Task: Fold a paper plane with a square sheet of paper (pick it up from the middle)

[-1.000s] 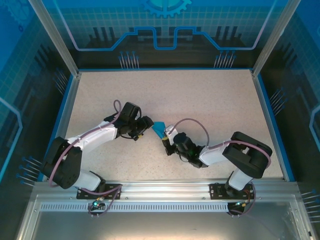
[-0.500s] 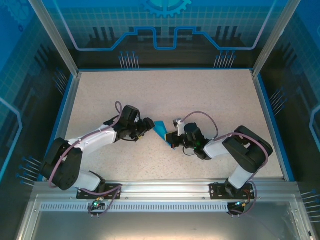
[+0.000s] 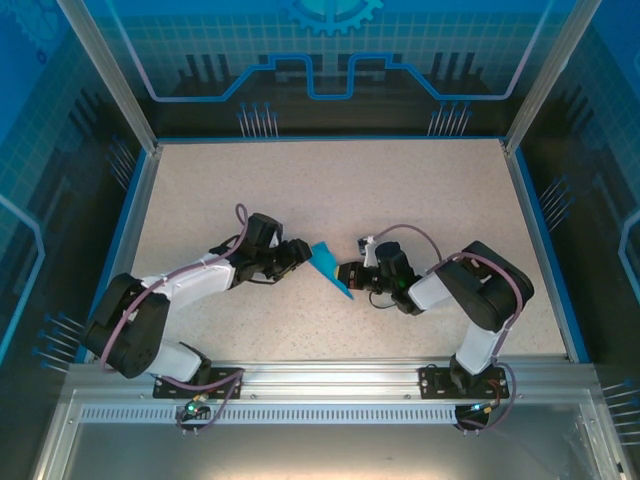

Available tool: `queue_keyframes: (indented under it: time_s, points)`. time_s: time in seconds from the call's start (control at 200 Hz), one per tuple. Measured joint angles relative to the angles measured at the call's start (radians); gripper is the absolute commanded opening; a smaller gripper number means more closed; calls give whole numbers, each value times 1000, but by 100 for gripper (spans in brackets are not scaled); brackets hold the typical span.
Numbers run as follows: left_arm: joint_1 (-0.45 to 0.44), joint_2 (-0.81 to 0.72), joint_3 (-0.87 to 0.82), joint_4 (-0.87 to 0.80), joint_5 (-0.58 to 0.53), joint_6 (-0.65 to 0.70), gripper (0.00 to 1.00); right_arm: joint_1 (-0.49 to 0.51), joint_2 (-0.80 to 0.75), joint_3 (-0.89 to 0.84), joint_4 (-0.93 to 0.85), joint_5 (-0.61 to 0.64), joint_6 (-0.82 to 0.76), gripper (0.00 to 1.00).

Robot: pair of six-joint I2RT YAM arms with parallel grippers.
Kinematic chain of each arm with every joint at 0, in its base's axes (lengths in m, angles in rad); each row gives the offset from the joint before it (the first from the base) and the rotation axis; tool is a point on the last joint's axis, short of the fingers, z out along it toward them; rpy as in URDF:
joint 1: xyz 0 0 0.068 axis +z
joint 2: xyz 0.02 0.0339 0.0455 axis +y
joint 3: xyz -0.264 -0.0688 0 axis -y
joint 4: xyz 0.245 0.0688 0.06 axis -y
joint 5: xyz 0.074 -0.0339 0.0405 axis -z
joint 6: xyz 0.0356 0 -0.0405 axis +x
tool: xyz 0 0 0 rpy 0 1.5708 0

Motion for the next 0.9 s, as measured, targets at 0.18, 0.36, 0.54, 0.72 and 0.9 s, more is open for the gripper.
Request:
queue_keyframes:
  time_s: [0.18, 0.36, 0.54, 0.72, 0.9]
  points:
    - [-3, 16, 0, 17, 12, 9, 60, -18, 37, 1, 18, -22, 66, 0]
    - [-20, 38, 0, 24, 25, 27, 59, -19, 45, 9, 21, -51, 84, 0]
    - [-35, 77, 13, 27, 37, 39, 52, -19, 45, 15, 24, -82, 83, 0]
    - [-50, 106, 33, 43, 49, 59, 41, -19, 49, 29, 16, -85, 83, 0]
    - [-60, 136, 47, 79, 66, 63, 34, -19, 66, 40, -5, -93, 83, 0]
